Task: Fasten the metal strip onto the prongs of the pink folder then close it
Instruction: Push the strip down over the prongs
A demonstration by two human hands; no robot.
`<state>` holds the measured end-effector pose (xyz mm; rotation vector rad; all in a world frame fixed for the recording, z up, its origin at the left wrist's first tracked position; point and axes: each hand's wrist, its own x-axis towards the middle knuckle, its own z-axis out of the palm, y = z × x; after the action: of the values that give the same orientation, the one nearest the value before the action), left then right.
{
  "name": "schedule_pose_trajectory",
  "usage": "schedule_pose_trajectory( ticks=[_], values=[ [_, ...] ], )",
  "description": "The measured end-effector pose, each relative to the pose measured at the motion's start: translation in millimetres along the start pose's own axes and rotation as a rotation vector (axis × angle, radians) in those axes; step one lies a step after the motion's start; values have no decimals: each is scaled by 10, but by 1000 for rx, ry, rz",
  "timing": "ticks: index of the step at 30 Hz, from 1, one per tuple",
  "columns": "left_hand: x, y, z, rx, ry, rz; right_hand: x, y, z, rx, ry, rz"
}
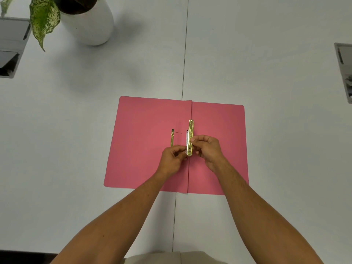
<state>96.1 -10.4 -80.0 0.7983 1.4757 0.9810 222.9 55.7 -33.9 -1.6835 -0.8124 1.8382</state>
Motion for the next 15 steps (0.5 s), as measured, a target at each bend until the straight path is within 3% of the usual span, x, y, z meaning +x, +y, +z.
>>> schedule_pose_trajectory(
  ticks=[15],
  values=[
    [-5, 10, 7, -35, 24, -4, 16, 48, 34, -9, 14, 12]
  ],
)
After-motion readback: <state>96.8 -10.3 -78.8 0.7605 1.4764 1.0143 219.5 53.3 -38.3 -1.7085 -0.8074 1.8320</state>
